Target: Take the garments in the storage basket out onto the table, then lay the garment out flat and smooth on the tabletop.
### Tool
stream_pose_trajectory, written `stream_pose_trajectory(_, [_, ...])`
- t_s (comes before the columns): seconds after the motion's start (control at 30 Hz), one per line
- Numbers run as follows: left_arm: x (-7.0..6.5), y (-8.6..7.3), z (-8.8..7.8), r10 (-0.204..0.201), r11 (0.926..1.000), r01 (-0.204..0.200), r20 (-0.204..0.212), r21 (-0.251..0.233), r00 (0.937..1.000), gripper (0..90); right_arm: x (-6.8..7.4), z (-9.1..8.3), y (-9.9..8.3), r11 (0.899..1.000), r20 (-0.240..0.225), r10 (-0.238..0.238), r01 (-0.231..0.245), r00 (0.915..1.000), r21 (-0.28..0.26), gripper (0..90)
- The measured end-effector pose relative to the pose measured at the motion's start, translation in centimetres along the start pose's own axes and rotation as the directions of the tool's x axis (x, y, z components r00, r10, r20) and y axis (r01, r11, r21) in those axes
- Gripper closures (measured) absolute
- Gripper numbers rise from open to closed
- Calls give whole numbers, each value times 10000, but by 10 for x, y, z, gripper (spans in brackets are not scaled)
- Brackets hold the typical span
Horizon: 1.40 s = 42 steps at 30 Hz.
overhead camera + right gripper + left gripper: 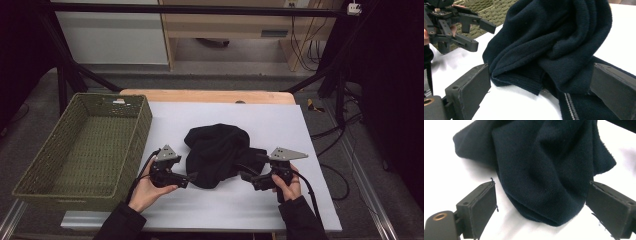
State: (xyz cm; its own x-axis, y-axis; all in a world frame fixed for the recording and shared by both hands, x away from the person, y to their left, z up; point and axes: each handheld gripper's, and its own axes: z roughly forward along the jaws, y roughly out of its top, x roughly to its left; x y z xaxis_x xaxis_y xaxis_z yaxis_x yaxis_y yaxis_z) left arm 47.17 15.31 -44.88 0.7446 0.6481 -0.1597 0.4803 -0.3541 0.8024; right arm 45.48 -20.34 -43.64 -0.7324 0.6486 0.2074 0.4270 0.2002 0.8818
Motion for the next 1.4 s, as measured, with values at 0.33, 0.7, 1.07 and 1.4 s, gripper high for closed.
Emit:
stream_pose_trajectory(0.33, [-1, -6, 9, -9, 9997, 6, 132, 226, 9999, 246, 11, 11, 2, 9998, 176, 112, -114, 9998, 153, 32])
stream_pose_trajectory(0.7, [-4, -8, 12, 96, 9985, -102, 124, 529, 9999, 403, 22, 26, -1, 9968, 486, 204, -241, 9986, 757, 76])
stream_pose_trajectory(1.07, [-8, -10, 13, 10, 9983, -3, -122, 591, 9999, 594, 30, 39, -5, 9956, 460, 67, -110, 9989, 927, 223])
stream_pose_trajectory(1.4, [-11, -12, 14, 347, 9984, -340, -155, 451, 9993, 793, 41, 59, -7, 9943, 510, -12, -42, 9987, 1061, 378])
